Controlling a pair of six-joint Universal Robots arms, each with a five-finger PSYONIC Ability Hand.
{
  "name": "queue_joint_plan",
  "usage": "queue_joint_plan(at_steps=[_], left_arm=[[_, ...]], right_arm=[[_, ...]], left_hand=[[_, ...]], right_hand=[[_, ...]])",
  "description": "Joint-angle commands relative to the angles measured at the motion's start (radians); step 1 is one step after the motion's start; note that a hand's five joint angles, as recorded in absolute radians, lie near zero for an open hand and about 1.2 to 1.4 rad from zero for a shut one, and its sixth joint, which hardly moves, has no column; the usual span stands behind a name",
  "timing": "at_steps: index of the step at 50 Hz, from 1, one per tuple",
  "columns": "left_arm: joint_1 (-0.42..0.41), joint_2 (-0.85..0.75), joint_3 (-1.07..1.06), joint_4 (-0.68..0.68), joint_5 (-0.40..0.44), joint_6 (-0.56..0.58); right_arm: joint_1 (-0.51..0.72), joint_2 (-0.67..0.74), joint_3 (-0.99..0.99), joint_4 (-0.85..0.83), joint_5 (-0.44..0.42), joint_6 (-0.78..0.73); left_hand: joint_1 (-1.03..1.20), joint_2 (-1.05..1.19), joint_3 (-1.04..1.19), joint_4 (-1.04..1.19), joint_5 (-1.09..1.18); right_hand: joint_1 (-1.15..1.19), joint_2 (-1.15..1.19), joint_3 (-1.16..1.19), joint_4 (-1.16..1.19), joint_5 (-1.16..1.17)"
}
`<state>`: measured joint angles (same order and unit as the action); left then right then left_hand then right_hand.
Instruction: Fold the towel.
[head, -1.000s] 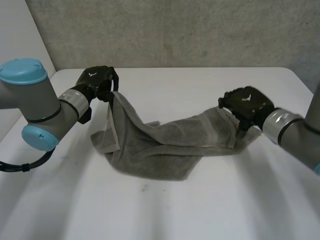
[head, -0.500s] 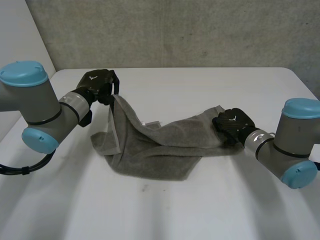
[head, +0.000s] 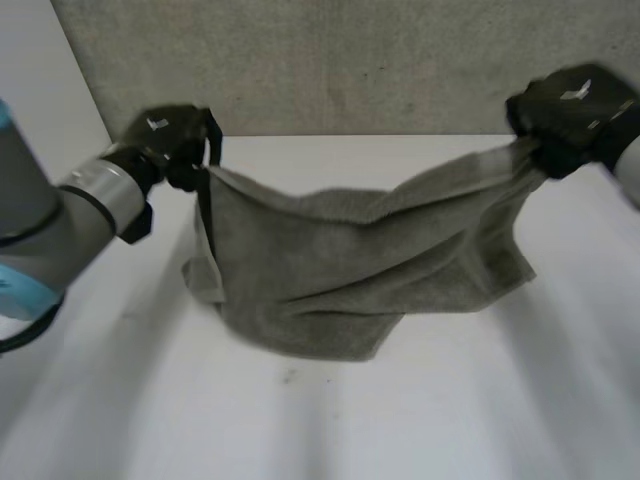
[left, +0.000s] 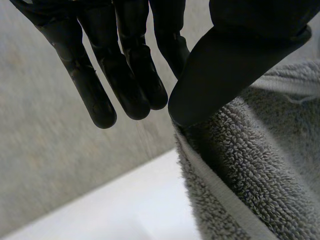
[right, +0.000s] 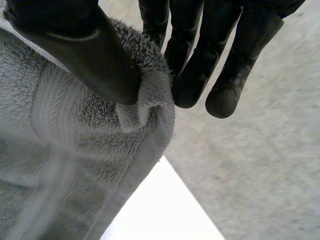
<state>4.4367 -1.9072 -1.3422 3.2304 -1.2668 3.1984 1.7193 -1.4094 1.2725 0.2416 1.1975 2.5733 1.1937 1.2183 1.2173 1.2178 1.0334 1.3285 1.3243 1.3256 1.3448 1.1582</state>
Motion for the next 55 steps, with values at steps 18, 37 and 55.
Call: queue_joint_plan(at_steps=[18,37,55], left_arm=[[0.019,0.463,0.021,-0.271,0.004,0.034],[0.003,-0.206,0.433,-0.322,-0.020,0.190],[0.000,-0.219,0.759,-0.021,-0.118,0.009]], right_arm=[[-0.066,-0.156,-0.389,0.485,-0.082,-0.014],[0.103,0.416,-0.663,0.441,0.040,-0.079],[0.152,0.527,-1.088,0.056,0.160,0.160]], left_hand=[[0.203,0.178,0.179,0.178,0.188],[0.203,0.178,0.179,0.178,0.188],[0.203,0.178,0.179,0.178,0.188]], right_hand=[[0.068,0.072,0.071,0.051,0.064],[0.068,0.072,0.071,0.051,0.064],[0.068,0.072,0.071,0.051,0.064]])
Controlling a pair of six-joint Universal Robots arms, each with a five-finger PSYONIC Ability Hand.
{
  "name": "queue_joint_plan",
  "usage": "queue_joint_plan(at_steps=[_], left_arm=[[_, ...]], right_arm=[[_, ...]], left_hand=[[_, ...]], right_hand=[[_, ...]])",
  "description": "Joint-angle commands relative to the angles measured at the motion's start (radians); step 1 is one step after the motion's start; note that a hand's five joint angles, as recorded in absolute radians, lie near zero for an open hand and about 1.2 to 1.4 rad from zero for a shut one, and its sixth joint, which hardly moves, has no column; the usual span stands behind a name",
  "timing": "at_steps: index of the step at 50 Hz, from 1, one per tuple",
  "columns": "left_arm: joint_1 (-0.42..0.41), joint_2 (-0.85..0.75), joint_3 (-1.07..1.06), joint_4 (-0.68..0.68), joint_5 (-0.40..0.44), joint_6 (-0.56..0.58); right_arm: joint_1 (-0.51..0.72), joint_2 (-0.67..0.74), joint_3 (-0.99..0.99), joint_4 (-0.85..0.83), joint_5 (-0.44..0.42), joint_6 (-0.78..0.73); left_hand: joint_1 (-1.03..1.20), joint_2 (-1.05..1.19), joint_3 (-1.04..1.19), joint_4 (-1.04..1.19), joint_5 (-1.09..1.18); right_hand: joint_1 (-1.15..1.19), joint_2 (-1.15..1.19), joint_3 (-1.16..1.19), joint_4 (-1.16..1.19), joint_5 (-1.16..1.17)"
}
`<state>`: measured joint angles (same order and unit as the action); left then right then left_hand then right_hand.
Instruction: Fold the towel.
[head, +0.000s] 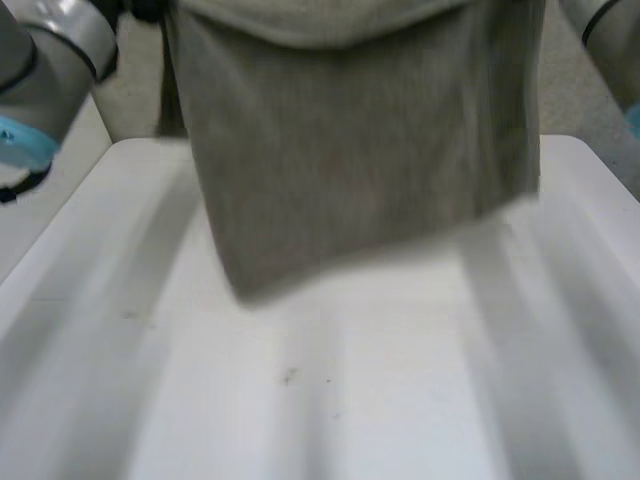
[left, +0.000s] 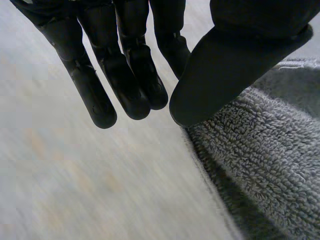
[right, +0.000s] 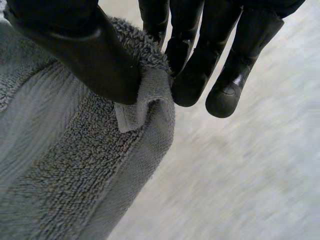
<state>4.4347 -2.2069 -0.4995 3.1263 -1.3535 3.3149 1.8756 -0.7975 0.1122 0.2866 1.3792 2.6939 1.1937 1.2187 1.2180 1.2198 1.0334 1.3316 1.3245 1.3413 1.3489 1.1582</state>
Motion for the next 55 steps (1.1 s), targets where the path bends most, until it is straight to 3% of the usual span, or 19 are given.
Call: queue_joint_plan(at_steps=[1,5,10,14,16,21,32,49,50,51,55], left_arm=[[0.006,0.091,-0.138,0.074,-0.030,-0.112],[0.008,0.137,-0.366,0.023,-0.021,-0.101],[0.011,0.165,-0.626,-0.012,0.007,-0.025],[0.012,0.185,-0.806,-0.014,0.031,0.077],[0.011,0.193,-0.959,-0.009,0.048,0.193],[0.008,0.196,-1.100,-0.009,0.045,0.310],[-0.005,0.259,-1.194,0.005,0.047,0.330],[-0.077,0.251,-1.173,0.130,0.043,0.330],[-0.077,0.242,-1.173,0.158,0.047,0.331],[-0.077,0.231,-1.173,0.184,0.048,0.334],[-0.077,0.208,-1.162,0.227,0.048,0.339]], right_arm=[[-0.006,-0.103,0.133,0.057,-0.044,0.038],[-0.015,-0.135,0.329,0.187,-0.126,-0.002],[-0.018,-0.172,0.599,0.250,-0.146,-0.093],[-0.018,-0.201,0.782,0.224,-0.150,-0.149],[-0.035,-0.226,0.933,0.163,-0.149,-0.181],[-0.110,-0.294,1.116,0.074,-0.155,-0.186],[-0.211,-0.402,1.327,-0.102,-0.161,-0.187],[-0.250,-0.388,1.348,-0.130,-0.181,-0.181],[-0.250,-0.385,1.351,-0.135,-0.181,-0.181],[-0.251,-0.381,1.354,-0.139,-0.181,-0.183],[-0.253,-0.368,1.354,-0.144,-0.181,-0.184]], left_hand=[[0.203,0.178,0.178,0.176,0.188],[0.203,0.178,0.178,0.176,0.188],[0.203,0.178,0.178,0.176,0.188],[0.203,0.178,0.178,0.176,0.188],[0.203,0.178,0.178,0.176,0.188],[0.203,0.178,0.178,0.176,0.188],[0.203,0.178,0.178,0.176,0.188],[0.176,0.152,0.152,0.150,0.162],[-0.286,-0.311,-0.310,-0.312,-0.300],[-0.508,-0.533,-0.533,-0.534,-0.522],[-0.566,-0.591,-0.591,-0.592,-0.580]], right_hand=[[0.065,0.072,0.055,0.047,0.064],[0.065,0.072,0.055,0.047,0.064],[0.065,0.072,0.055,0.047,0.064],[0.065,0.072,0.055,0.047,0.064],[0.065,0.072,0.055,0.047,0.064],[0.065,0.072,0.055,0.047,0.064],[0.065,0.072,0.055,0.047,0.064],[0.065,0.072,0.055,0.047,0.064],[0.065,0.072,0.055,0.047,0.064],[0.065,0.072,0.055,0.047,0.064],[0.065,0.072,0.055,0.047,0.064]])
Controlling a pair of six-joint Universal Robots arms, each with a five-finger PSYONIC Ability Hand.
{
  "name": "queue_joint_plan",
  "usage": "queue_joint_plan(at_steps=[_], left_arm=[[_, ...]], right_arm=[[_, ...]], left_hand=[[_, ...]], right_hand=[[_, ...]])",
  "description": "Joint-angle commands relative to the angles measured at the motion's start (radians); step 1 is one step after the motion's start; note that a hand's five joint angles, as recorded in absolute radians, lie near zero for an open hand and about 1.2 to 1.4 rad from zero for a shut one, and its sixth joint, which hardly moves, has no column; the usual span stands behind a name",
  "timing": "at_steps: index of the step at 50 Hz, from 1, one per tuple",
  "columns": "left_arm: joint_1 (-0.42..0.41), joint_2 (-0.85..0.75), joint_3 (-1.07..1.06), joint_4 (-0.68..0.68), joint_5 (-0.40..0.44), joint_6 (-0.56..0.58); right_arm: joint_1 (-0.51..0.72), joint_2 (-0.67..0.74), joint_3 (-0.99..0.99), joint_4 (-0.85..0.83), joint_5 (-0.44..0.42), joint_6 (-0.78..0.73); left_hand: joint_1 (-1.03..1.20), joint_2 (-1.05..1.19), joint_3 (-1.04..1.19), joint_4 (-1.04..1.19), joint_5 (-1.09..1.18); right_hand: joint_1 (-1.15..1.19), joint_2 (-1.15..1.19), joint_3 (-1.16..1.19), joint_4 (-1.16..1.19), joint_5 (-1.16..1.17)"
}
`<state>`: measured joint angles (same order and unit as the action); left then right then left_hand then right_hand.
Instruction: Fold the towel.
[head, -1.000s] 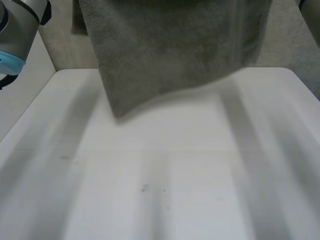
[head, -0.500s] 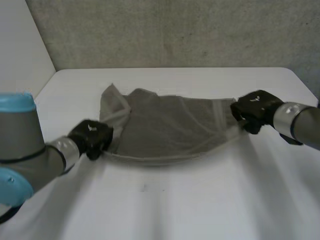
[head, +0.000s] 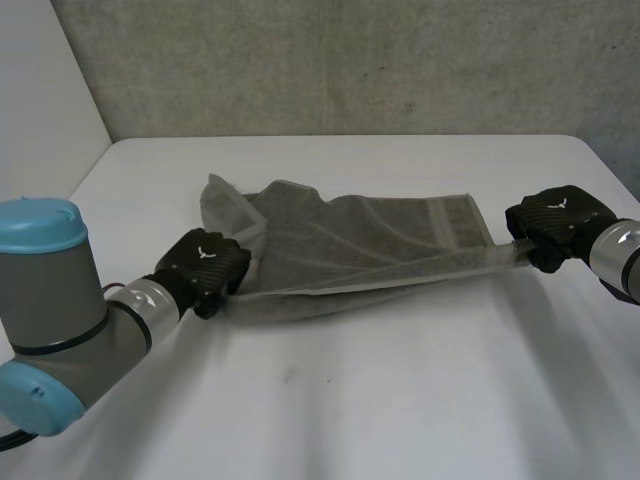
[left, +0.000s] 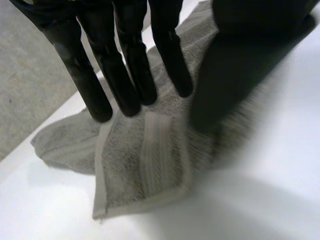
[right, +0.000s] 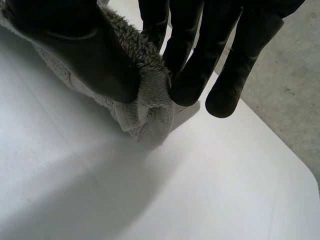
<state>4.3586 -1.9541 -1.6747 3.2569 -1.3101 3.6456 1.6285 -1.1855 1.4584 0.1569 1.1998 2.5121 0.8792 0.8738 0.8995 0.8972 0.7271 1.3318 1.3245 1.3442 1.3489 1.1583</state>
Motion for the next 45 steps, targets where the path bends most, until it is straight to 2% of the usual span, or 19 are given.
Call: queue_joint_plan(at_steps=[1,13,19,21,26,38,45], left_arm=[[0.001,-0.054,0.024,0.107,0.005,0.007],[0.059,-0.063,0.035,0.103,0.009,0.007],[0.111,-0.066,0.036,0.098,0.089,0.008],[0.137,-0.068,0.035,0.095,0.153,0.010],[0.145,-0.092,0.046,0.087,0.207,0.011],[0.145,-0.170,0.079,0.080,0.218,0.022],[0.145,-0.224,0.110,0.078,0.216,0.132]], right_arm=[[-0.007,0.023,0.007,-0.016,0.000,-0.004],[-0.044,0.053,0.007,-0.073,0.009,0.008],[-0.049,0.069,0.002,-0.074,0.009,0.008],[-0.050,0.072,0.002,-0.074,0.007,0.008],[-0.050,0.081,0.002,-0.074,0.007,0.008],[-0.050,0.084,0.005,-0.076,0.004,0.008],[-0.050,0.090,0.008,-0.080,0.001,0.007]], left_hand=[[-0.339,-0.334,-0.359,-0.357,-0.361],[-0.466,-0.461,-0.486,-0.484,-0.489],[-0.428,-0.423,-0.448,-0.446,-0.450],[-0.337,-0.332,-0.358,-0.355,-0.360],[-0.305,-0.299,-0.325,-0.323,-0.327],[-0.278,-0.273,-0.298,-0.296,-0.301],[-0.199,-0.194,-0.219,-0.217,-0.222]], right_hand=[[0.064,0.072,0.052,0.047,0.063],[0.064,0.072,0.052,0.047,0.063],[0.064,0.072,0.052,0.047,0.063],[0.064,0.072,0.052,0.047,0.063],[0.064,0.072,0.052,0.047,0.063],[0.064,0.072,0.052,0.047,0.063],[0.064,0.072,0.052,0.047,0.063]])
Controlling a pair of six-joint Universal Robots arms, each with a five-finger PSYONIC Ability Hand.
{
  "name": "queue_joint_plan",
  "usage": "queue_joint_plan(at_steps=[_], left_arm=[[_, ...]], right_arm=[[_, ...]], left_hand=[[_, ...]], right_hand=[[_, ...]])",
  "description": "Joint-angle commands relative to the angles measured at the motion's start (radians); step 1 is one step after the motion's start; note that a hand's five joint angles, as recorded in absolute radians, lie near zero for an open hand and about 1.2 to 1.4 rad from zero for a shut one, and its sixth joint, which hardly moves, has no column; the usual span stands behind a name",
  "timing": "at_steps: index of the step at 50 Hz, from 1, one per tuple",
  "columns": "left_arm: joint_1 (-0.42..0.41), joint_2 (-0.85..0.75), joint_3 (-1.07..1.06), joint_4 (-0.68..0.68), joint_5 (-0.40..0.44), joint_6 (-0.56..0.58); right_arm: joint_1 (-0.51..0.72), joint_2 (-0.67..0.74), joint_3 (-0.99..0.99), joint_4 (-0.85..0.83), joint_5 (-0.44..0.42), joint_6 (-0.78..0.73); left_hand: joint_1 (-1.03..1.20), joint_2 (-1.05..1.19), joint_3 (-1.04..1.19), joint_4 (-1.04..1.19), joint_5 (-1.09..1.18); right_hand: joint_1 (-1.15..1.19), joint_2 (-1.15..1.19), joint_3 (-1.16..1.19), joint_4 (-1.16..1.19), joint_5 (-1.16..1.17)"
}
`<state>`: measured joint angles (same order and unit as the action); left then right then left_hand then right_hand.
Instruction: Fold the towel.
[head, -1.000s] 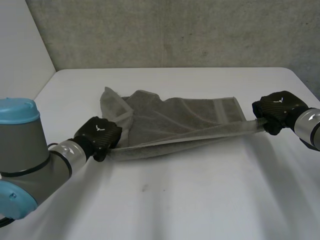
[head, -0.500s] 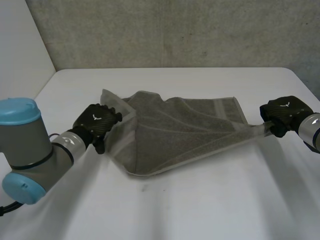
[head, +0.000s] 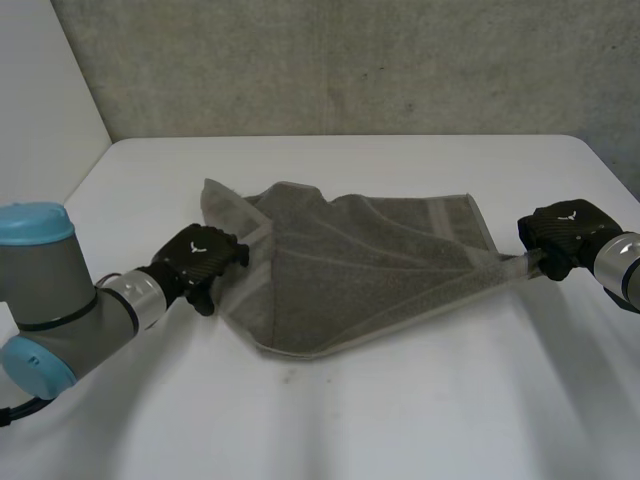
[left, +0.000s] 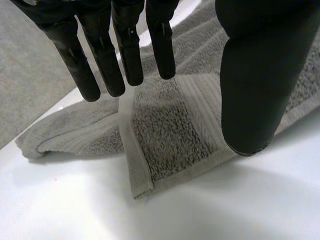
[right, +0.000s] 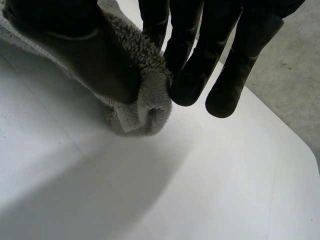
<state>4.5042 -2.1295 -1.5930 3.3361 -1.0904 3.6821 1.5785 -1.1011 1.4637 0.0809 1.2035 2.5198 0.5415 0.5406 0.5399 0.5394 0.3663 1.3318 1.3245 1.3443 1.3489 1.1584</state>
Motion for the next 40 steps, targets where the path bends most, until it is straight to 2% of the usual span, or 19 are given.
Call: queue_joint_plan(at_steps=[1,5,21,28,31,33,40], left_arm=[[0.000,-0.049,0.028,-0.001,-0.003,0.096],[0.000,-0.082,0.057,-0.006,-0.003,0.139],[-0.002,-0.133,0.100,-0.003,-0.003,0.142],[-0.002,-0.141,0.105,-0.001,-0.003,0.142],[-0.002,-0.136,0.105,-0.001,-0.005,0.139],[-0.002,-0.121,0.105,-0.003,-0.008,0.134],[0.000,-0.055,0.081,-0.004,-0.011,0.128]], right_arm=[[0.000,0.006,0.003,-0.004,-0.002,-0.001],[0.001,0.009,0.003,-0.004,-0.002,-0.003],[0.001,0.020,0.003,-0.010,-0.002,-0.007],[0.001,0.021,0.004,-0.010,-0.002,-0.009],[0.001,0.021,0.004,-0.010,-0.002,-0.009],[0.001,0.020,0.004,-0.009,-0.002,-0.009],[0.003,0.018,0.003,-0.007,-0.002,-0.007]], left_hand=[[0.139,0.140,0.140,0.141,0.139],[0.212,0.213,0.214,0.214,0.213],[0.335,0.336,0.337,0.338,0.336],[0.512,0.513,0.513,0.514,0.512],[0.629,0.630,0.631,0.631,0.630],[0.790,0.791,0.791,0.792,0.790],[0.855,0.856,0.856,0.857,0.855]], right_hand=[[0.064,0.072,0.052,0.047,0.063],[0.064,0.072,0.052,0.047,0.063],[0.064,0.072,0.052,0.047,0.063],[0.064,0.072,0.052,0.047,0.063],[0.064,0.072,0.052,0.047,0.063],[0.064,0.072,0.052,0.047,0.063],[0.064,0.072,0.052,0.047,0.063]])
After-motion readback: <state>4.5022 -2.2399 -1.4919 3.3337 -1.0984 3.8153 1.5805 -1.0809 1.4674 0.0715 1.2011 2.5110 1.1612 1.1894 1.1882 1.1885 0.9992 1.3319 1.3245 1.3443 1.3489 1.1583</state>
